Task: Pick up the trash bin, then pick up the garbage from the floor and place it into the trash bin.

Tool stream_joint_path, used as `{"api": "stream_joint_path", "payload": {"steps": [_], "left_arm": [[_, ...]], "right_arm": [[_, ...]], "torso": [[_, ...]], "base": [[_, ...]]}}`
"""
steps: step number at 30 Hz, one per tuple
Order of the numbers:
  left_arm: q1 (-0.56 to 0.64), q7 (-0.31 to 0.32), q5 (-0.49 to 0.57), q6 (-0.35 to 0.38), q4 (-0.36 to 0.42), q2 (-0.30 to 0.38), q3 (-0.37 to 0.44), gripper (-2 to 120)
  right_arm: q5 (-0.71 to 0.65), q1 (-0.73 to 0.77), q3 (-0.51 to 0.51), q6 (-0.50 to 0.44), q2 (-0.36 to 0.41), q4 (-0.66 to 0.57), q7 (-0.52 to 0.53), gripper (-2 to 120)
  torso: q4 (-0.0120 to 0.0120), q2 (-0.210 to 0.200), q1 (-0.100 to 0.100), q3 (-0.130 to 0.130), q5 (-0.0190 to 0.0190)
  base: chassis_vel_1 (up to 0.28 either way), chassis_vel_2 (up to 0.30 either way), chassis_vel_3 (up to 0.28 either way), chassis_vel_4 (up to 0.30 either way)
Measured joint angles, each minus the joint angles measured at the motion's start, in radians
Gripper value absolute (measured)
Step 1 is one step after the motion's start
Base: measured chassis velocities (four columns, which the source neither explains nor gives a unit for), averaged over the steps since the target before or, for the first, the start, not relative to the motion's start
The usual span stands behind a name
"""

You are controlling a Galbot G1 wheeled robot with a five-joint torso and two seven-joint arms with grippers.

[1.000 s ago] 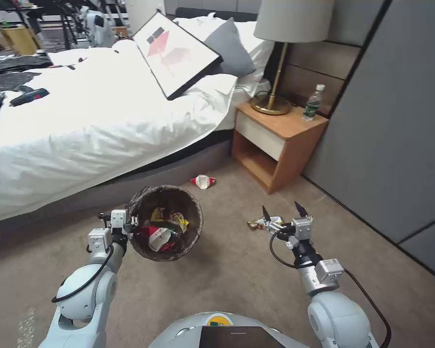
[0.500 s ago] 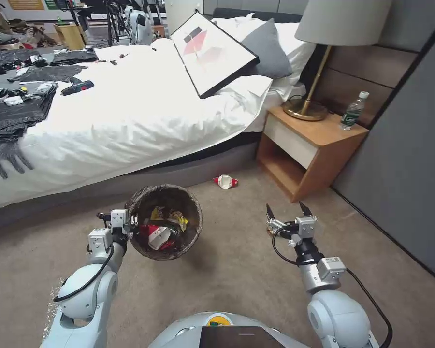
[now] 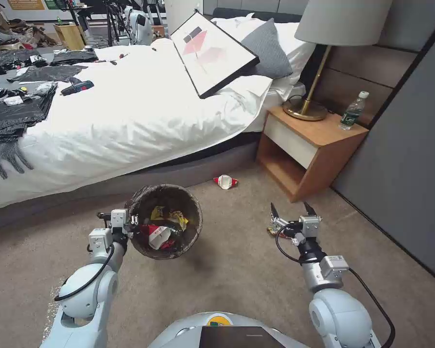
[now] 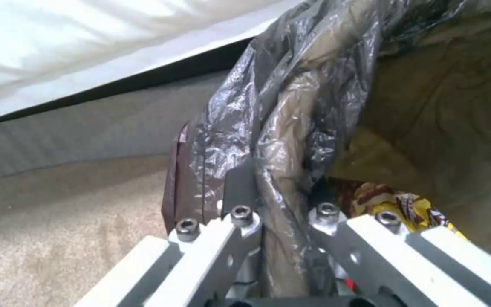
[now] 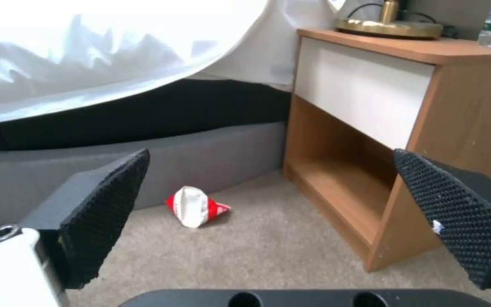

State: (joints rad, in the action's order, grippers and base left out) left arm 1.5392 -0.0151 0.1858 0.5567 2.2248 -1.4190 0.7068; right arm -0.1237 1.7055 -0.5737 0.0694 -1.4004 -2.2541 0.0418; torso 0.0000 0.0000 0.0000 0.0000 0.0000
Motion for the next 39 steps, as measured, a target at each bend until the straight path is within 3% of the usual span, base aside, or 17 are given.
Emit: {"api": "stream_joint_path", "payload": {"steps": [39], "left_arm": [[0.008, -0.004, 0.006, -0.012, 0.013, 0.006, 0.006, 3]], "right_arm": [[0.009, 0.019, 0.017, -0.010, -0.010, -0.011, 0.003, 100]], "torso": [[0.0000, 0.000, 0.000, 0.000, -0.0002]], "base": [[-0.049, 0.054, 0.051, -0.047]]}}
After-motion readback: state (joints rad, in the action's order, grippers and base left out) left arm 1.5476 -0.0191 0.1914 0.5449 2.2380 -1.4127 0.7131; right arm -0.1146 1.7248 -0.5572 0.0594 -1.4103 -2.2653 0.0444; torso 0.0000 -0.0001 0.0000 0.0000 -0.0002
